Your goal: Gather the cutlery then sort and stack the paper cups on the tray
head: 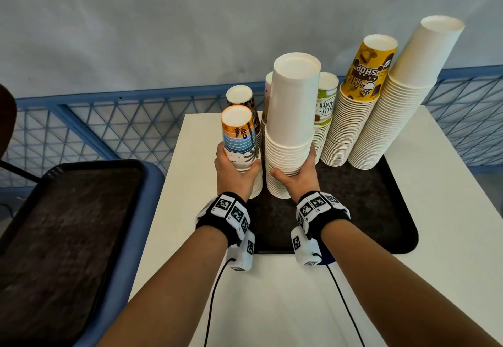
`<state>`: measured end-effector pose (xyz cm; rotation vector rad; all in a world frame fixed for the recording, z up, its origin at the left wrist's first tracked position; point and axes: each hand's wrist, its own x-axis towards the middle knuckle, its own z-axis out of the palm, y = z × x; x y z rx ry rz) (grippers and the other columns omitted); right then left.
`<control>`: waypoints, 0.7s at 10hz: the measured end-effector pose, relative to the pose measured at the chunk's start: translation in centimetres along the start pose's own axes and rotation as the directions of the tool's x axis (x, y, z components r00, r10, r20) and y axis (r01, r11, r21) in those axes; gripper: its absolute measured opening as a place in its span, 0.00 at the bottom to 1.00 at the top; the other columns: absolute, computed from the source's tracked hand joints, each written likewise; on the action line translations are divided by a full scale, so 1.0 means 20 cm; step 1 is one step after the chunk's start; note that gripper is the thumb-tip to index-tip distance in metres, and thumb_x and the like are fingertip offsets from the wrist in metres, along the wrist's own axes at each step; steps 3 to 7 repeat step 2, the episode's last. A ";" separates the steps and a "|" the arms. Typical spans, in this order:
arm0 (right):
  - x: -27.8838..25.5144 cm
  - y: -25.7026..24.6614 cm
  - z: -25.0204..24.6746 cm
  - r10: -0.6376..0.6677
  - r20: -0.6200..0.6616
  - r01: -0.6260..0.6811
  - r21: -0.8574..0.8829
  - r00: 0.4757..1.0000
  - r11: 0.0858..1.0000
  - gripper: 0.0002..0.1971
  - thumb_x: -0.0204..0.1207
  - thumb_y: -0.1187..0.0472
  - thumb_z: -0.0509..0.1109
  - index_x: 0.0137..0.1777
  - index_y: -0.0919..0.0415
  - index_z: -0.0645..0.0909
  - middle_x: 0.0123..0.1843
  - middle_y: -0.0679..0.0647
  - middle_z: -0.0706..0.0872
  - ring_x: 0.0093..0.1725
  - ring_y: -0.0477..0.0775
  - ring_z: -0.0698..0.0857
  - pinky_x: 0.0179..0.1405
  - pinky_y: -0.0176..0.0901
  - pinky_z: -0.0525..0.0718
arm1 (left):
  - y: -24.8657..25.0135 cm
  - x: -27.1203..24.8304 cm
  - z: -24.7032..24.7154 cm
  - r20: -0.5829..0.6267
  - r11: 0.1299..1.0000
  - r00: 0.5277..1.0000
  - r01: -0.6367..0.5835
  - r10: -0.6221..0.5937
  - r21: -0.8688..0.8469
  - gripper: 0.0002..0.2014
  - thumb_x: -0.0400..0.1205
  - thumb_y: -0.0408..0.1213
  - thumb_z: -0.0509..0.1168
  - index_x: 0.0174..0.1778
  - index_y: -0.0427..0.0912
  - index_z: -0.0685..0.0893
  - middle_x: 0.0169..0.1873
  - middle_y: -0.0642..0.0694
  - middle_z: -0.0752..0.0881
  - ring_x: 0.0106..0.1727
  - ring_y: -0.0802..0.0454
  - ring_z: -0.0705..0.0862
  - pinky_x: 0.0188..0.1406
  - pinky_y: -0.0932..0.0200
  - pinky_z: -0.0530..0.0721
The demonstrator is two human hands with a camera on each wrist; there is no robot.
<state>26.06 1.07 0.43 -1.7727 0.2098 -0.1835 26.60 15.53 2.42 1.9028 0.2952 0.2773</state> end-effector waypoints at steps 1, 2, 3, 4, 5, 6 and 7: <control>-0.02 0.01 0.00 0.036 -0.001 -0.036 -0.020 0.999 0.999 0.51 0.59 0.62 0.82 0.78 0.59 0.55 0.75 0.57 0.70 0.75 0.54 0.69 0.76 0.46 0.66 | 0.01 -0.01 -0.03 0.088 0.999 0.995 0.045 -0.045 0.001 0.45 0.66 0.41 0.79 0.76 0.45 0.61 0.68 0.46 0.77 0.69 0.49 0.77 0.68 0.58 0.74; -0.07 -0.01 -0.03 0.132 -0.001 -0.131 -0.142 0.991 0.981 0.48 0.61 0.60 0.81 0.78 0.61 0.58 0.76 0.59 0.69 0.76 0.58 0.68 0.77 0.51 0.66 | 0.03 -0.03 -0.09 0.136 0.972 0.968 0.196 -0.213 0.130 0.52 0.67 0.44 0.78 0.81 0.42 0.50 0.73 0.43 0.74 0.74 0.44 0.73 0.73 0.50 0.71; -0.07 -0.01 -0.03 0.132 -0.001 -0.131 -0.142 0.991 0.981 0.48 0.61 0.60 0.81 0.78 0.61 0.58 0.76 0.59 0.69 0.76 0.58 0.68 0.77 0.51 0.66 | 0.03 -0.03 -0.09 0.136 0.972 0.968 0.196 -0.213 0.130 0.52 0.67 0.44 0.78 0.81 0.42 0.50 0.73 0.43 0.74 0.74 0.44 0.73 0.73 0.50 0.71; -0.07 -0.01 -0.03 0.132 -0.001 -0.131 -0.142 0.991 0.981 0.48 0.61 0.60 0.81 0.78 0.61 0.58 0.76 0.59 0.69 0.76 0.58 0.68 0.77 0.51 0.66 | 0.03 -0.03 -0.09 0.136 0.972 0.968 0.196 -0.213 0.130 0.52 0.67 0.44 0.78 0.81 0.42 0.50 0.73 0.43 0.74 0.74 0.44 0.73 0.73 0.50 0.71; -0.07 -0.01 -0.03 0.132 -0.001 -0.131 -0.142 0.991 0.981 0.48 0.61 0.60 0.81 0.78 0.61 0.58 0.76 0.59 0.69 0.76 0.58 0.68 0.77 0.51 0.66 | 0.03 -0.03 -0.09 0.136 0.972 0.968 0.196 -0.213 0.130 0.52 0.67 0.44 0.78 0.81 0.42 0.50 0.73 0.43 0.74 0.74 0.44 0.73 0.73 0.50 0.71; -0.07 -0.01 -0.03 0.132 -0.001 -0.131 -0.142 0.991 0.981 0.48 0.61 0.60 0.81 0.78 0.61 0.58 0.76 0.59 0.69 0.76 0.58 0.68 0.77 0.51 0.66 | 0.03 -0.03 -0.09 0.136 0.972 0.968 0.196 -0.213 0.130 0.52 0.67 0.44 0.78 0.81 0.42 0.50 0.73 0.43 0.74 0.74 0.44 0.73 0.73 0.50 0.71; -0.07 -0.01 -0.03 0.132 -0.001 -0.131 -0.142 0.991 0.981 0.48 0.61 0.60 0.81 0.78 0.61 0.58 0.76 0.59 0.69 0.76 0.58 0.68 0.77 0.51 0.66 | 0.03 -0.03 -0.09 0.136 0.972 0.968 0.196 -0.213 0.130 0.52 0.67 0.44 0.78 0.81 0.42 0.50 0.73 0.43 0.74 0.74 0.44 0.73 0.73 0.50 0.71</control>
